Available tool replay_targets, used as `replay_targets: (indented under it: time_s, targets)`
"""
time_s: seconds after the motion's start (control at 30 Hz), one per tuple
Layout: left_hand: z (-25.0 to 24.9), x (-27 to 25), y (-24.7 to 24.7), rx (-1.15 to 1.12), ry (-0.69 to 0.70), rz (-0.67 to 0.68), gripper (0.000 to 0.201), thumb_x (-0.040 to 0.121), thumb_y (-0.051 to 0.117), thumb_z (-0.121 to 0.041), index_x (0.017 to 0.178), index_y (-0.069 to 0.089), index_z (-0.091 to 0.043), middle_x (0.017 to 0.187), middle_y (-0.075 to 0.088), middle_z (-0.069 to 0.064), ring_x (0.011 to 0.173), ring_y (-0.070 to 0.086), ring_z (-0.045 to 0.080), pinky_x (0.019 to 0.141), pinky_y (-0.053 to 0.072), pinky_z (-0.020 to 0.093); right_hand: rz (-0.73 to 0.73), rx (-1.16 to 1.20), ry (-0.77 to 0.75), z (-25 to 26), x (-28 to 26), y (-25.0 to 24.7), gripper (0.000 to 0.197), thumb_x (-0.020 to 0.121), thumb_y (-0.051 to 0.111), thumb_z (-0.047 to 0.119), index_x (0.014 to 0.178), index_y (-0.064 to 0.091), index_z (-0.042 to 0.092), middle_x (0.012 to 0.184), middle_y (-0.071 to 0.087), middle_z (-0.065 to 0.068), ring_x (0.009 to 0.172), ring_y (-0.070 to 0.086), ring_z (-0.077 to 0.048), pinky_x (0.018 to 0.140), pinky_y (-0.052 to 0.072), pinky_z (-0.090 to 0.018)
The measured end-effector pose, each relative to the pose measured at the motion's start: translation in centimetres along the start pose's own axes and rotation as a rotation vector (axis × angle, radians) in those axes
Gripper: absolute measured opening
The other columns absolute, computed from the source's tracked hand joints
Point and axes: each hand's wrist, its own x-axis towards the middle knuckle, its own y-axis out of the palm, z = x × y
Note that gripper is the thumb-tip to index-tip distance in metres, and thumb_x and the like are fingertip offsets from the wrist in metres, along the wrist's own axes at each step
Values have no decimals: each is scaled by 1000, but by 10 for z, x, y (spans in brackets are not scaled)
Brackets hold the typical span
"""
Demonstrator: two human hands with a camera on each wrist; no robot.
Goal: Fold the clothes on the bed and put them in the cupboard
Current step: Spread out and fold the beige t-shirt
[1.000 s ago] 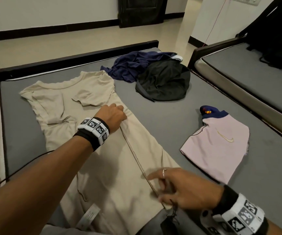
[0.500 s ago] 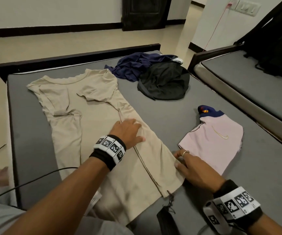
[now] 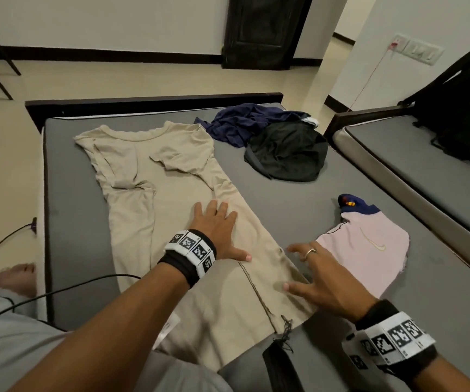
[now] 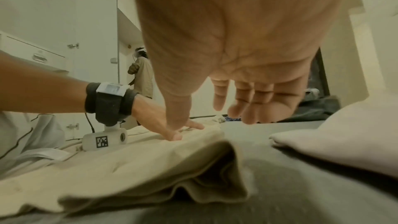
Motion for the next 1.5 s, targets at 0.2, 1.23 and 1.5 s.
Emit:
replay_targets:
  time_s: [0.2, 1.23, 1.5]
  targets:
    - [0, -14, 3, -10, -40, 4, 128, 55, 35, -102, 155, 18, -24, 165, 10, 10, 150, 6, 37, 112, 7, 65, 166, -145, 26, 2, 11, 14, 95, 85, 54, 75, 159, 17, 28, 139, 38, 7, 119, 43, -9, 105, 40, -25]
    - [138, -35, -22, -472, -465, -58, 50, 93, 59, -48, 131, 59, -16, 134, 59, 8, 123, 55, 29, 99, 48, 38, -135, -84, -39, 206, 354, 7, 79, 81, 60, 70, 136, 56, 14, 125, 67, -10, 111, 64, -28, 89, 50, -35]
    - [140, -41, -18, -471, -427, -41, 52, 93, 59, -49, 134, 58, -18, 141, 50, 6, 132, 42, 29, 103, 43, 43, -122, -377, -26, 216, 410, 35, 53, 85, 69, 59, 115, 71, 16, 115, 71, -8, 104, 66, -33, 76, 47, -32]
